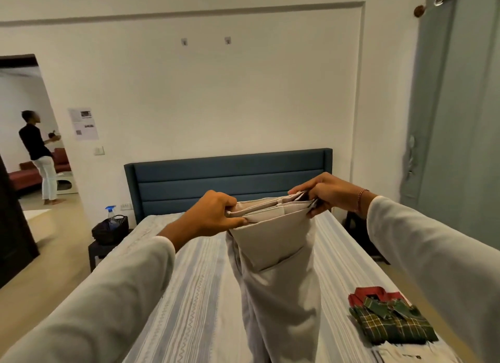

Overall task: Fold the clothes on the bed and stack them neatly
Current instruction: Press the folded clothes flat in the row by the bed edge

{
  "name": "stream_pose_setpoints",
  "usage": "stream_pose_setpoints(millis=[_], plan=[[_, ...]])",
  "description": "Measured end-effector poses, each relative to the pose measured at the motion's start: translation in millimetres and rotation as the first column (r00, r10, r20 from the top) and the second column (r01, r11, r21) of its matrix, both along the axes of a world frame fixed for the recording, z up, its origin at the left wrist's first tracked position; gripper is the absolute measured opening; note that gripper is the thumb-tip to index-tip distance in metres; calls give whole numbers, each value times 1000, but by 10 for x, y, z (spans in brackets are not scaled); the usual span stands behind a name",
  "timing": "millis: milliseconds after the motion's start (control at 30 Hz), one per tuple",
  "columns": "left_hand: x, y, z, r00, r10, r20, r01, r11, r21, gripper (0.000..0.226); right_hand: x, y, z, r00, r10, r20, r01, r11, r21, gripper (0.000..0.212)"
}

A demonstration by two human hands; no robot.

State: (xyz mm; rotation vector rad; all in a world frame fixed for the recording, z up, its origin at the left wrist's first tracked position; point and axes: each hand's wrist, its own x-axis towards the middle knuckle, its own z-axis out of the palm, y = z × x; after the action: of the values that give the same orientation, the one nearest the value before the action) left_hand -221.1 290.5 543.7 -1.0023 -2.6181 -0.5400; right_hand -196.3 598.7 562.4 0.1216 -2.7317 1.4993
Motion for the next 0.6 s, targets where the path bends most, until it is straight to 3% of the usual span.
stream_pose_setpoints(millis=[167, 233, 367, 600], plan=[[-42, -124, 117, 999, -39, 20, 38, 999, 35, 35, 72, 94, -19, 988, 121, -91, -124, 992, -36, 21], [-45, -145, 156, 999, -35, 19, 35, 999, 31, 33, 112, 110, -21, 981, 158, -112, -162, 986, -27, 30], [-43, -187, 235, 999, -40, 34, 39, 999, 28, 33, 125, 97, -80, 938, 178, -298, -95, 958, 272, 48], [40, -230, 293, 995, -24, 94, 23, 1000, 9, 30, 98, 32, -96, 814, 185, -550, 73, 908, 413, 68]])
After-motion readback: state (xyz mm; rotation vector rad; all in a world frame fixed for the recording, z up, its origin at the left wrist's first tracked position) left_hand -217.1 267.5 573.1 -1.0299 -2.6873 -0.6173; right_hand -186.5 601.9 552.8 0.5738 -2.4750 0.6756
